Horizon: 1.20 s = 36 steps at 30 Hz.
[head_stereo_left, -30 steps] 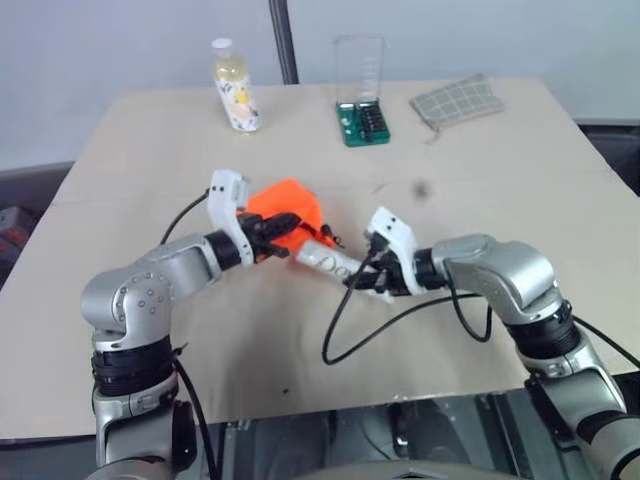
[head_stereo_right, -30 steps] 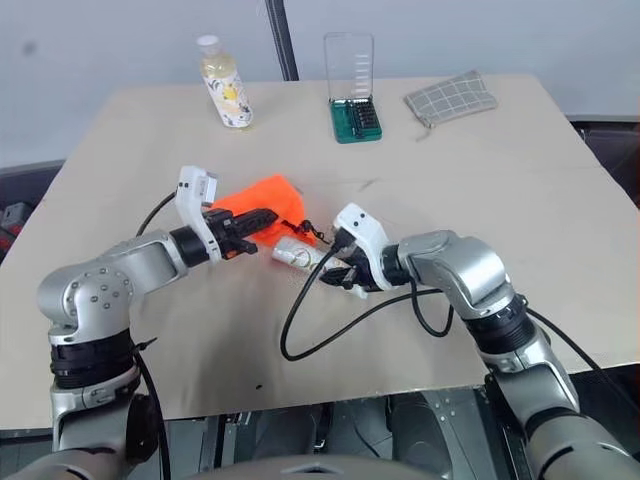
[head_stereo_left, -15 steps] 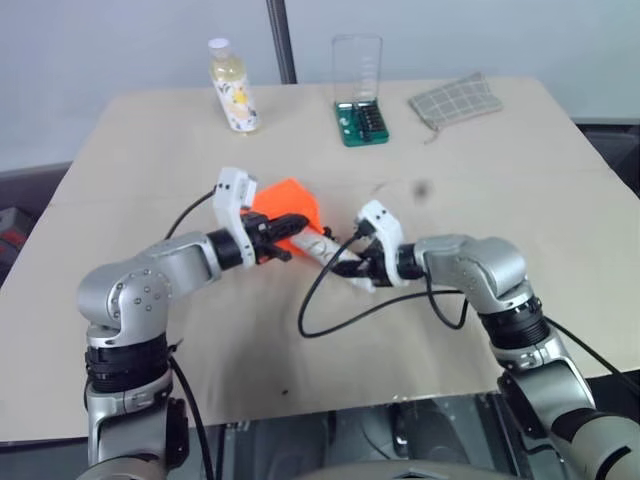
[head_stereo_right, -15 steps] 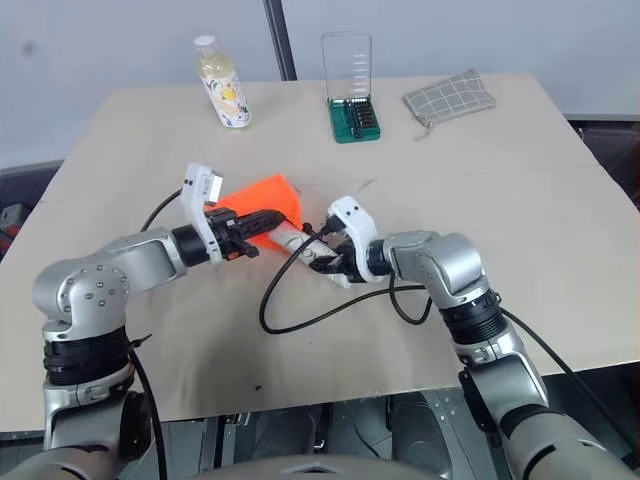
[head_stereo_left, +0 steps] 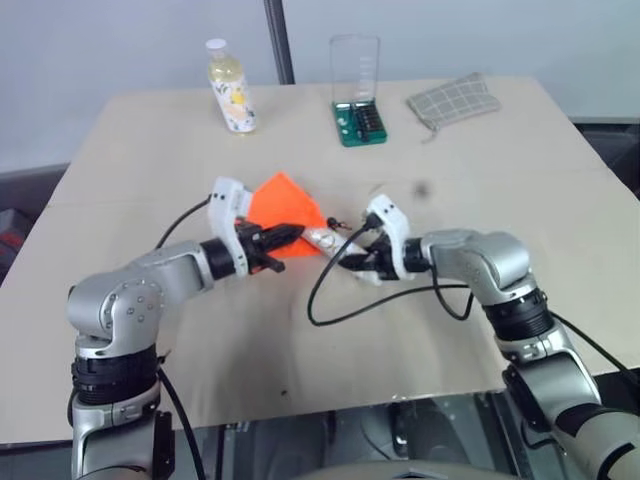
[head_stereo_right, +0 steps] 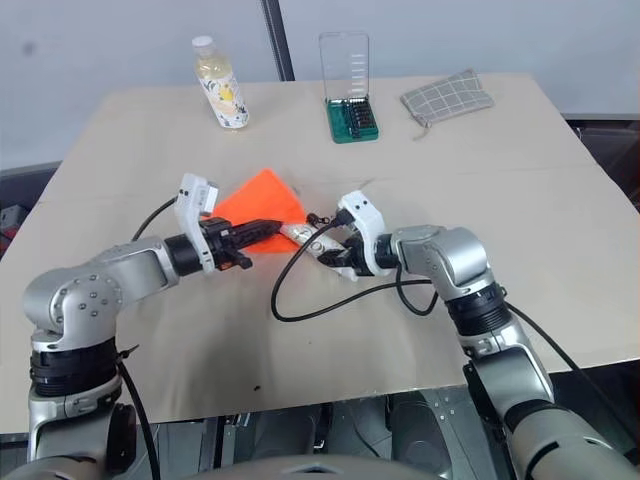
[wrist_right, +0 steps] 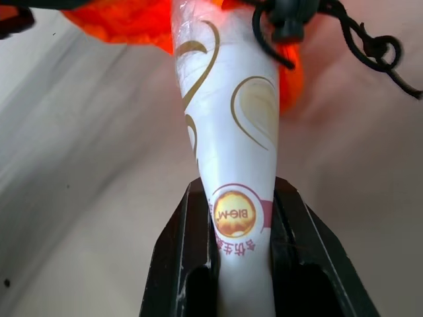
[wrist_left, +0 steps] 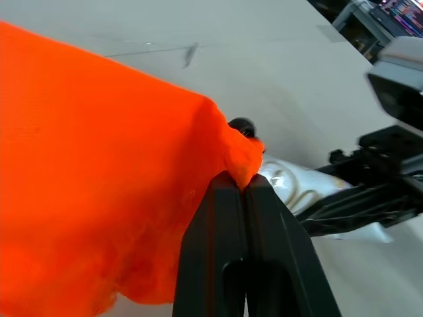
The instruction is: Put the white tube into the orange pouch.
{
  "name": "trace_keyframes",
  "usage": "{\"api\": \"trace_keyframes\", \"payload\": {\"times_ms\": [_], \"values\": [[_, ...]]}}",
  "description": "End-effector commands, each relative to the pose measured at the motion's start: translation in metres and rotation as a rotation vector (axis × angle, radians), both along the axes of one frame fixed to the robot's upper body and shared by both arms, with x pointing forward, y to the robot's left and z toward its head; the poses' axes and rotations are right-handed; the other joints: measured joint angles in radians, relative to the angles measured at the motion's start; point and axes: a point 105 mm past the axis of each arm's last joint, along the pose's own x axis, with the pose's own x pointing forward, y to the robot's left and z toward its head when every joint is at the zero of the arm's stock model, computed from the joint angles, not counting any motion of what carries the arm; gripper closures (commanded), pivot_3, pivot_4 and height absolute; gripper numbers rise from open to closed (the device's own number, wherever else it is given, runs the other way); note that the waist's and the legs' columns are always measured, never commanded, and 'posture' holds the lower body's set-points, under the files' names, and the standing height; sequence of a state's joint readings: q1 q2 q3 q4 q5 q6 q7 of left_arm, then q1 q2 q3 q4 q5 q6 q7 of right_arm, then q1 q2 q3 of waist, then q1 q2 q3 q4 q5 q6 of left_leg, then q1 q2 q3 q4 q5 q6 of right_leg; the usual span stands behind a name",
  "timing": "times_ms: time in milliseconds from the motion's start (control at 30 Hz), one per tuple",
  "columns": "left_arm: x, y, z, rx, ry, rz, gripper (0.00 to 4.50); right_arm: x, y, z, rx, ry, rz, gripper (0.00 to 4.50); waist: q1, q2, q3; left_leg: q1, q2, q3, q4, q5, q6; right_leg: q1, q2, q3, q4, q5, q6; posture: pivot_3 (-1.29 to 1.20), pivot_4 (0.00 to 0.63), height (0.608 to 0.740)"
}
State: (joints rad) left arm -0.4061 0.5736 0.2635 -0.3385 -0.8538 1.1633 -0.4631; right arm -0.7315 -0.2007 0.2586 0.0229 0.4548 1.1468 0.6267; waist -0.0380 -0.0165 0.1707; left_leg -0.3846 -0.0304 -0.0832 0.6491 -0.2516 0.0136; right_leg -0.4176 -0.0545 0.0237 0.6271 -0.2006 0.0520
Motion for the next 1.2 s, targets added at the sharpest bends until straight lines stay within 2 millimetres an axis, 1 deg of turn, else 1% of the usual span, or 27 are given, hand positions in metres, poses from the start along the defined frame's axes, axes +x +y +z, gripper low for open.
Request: {"api": "trace_keyframes", "payload": {"times_ms": [33,133,300,367,467,667,767,867,1167,1200], "values": [[-0.009,-0.011,0.013,0.026,-0.098,-0.081,4.50,0.010,0.016,0.017,0.041,-0.055,-0.003,4.13,-0.002,0.000,0.000,0.000,0.000,0.000,0.000,0.000,0.000,0.000,0.000,0.000,0.000,0.000,0.000,0.00,0.150,0.740],[-0.014,-0.016,0.012,0.044,-0.117,-0.122,4.50,0.020,0.023,0.021,0.067,-0.052,-0.035,4.13,-0.002,0.000,0.000,0.000,0.000,0.001,0.000,0.000,0.000,0.000,0.000,0.001,0.000,0.000,0.000,0.00,0.150,0.740],[-0.024,-0.027,0.006,0.080,-0.132,-0.212,4.50,0.029,0.034,0.036,0.142,-0.073,-0.060,4.13,0.000,0.000,0.000,0.000,0.000,0.000,0.000,0.000,0.000,0.000,0.000,0.000,0.000,0.000,0.000,0.00,0.150,0.740],[-0.024,-0.030,0.001,0.099,-0.142,-0.227,4.50,0.029,0.038,0.040,0.171,-0.065,-0.060,4.13,0.001,0.000,0.000,0.000,0.000,0.000,-0.001,0.000,0.000,0.000,0.000,0.000,-0.001,0.000,0.000,0.00,0.150,0.740],[-0.019,-0.038,-0.002,0.101,-0.155,-0.237,4.50,0.027,0.042,0.037,0.178,-0.049,-0.047,4.13,0.000,0.000,0.000,0.000,0.000,0.000,-0.001,0.000,0.000,0.000,0.000,0.000,-0.001,0.000,0.000,0.00,0.150,0.740],[-0.010,-0.048,0.004,0.080,-0.218,-0.251,4.50,0.014,0.049,0.037,0.172,-0.051,0.040,4.13,-0.001,0.001,0.000,0.000,0.000,0.000,-0.001,-0.001,0.001,0.000,0.000,0.000,0.000,0.000,0.000,0.00,0.150,0.740],[-0.012,-0.050,0.006,0.070,-0.229,-0.280,4.50,0.017,0.049,0.043,0.205,-0.050,0.019,4.13,-0.004,0.001,0.000,0.000,0.000,0.000,-0.001,-0.001,0.001,-0.001,0.000,0.000,0.000,0.000,0.000,0.00,0.150,0.740],[-0.015,-0.052,0.002,0.071,-0.224,-0.304,4.50,0.020,0.049,0.050,0.243,-0.038,0.002,4.13,-0.003,0.001,0.000,-0.001,0.000,0.000,-0.002,-0.001,0.001,-0.002,0.000,0.001,0.000,0.000,0.000,0.00,0.150,0.740],[-0.020,-0.055,-0.002,0.057,-0.220,-0.318,4.50,0.025,0.056,0.065,0.383,0.067,-0.040,4.13,-0.003,0.001,0.000,-0.002,0.000,0.000,-0.002,-0.002,0.003,-0.003,0.000,0.001,0.000,0.000,0.000,0.00,0.150,0.740],[-0.020,-0.055,-0.002,0.057,-0.220,-0.316,4.50,0.025,0.057,0.067,0.400,0.075,-0.039,3.23,-0.003,0.001,0.000,-0.002,0.000,0.001,-0.002,-0.002,0.003,-0.003,0.000,0.001,0.000,0.000,0.000,0.00,0.150,0.740]]}}
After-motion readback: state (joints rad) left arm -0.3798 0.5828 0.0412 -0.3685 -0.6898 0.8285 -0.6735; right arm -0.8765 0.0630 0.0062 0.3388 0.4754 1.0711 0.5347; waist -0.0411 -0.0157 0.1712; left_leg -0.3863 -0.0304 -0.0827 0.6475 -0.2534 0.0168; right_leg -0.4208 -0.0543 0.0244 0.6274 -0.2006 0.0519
